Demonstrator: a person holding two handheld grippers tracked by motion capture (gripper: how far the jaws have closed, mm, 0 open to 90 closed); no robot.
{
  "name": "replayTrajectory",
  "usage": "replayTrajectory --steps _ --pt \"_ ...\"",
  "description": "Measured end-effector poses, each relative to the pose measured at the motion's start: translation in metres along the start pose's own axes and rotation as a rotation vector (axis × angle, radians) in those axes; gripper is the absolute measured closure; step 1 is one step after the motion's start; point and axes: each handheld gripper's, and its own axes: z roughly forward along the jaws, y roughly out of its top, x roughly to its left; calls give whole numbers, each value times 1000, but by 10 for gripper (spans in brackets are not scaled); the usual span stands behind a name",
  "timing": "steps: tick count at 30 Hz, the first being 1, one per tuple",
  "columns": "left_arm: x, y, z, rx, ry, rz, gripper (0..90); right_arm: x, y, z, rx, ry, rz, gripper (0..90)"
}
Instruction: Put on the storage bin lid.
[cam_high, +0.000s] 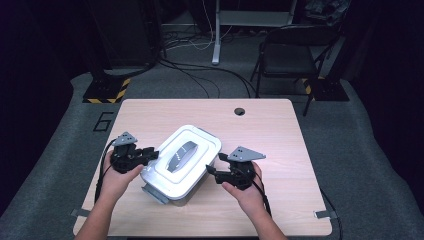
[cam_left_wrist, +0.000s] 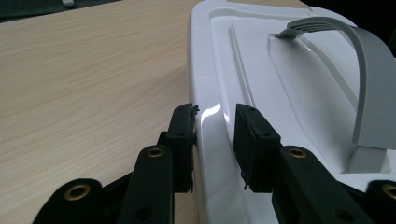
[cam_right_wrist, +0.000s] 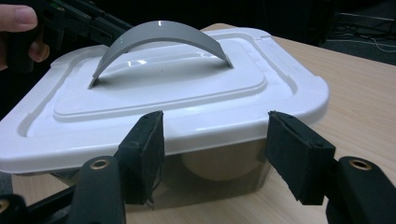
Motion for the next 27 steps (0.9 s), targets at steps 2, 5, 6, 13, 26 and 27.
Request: replayTrajectory --steps 2,5,6,13,26,27 --pt "1 -2 0 -6 -6 -9 676 2 1 1 2 4 -6 366" --pt "4 -5 -2 -16 -12 -17 648 9 5 7 4 8 -34 363" --pt "6 -5 -3 -14 -7 -12 629 10 5 9 11 11 -42 363" --pt "11 -12 -8 -25 -24 -21 587 17 8 16 15 16 -59 354" --pt "17 -20 -8 -43 -63 -27 582 26 3 25 29 21 -106 367" --pt "18 -20 -7 -48 -64 -28 582 25 3 26 19 26 -106 369"
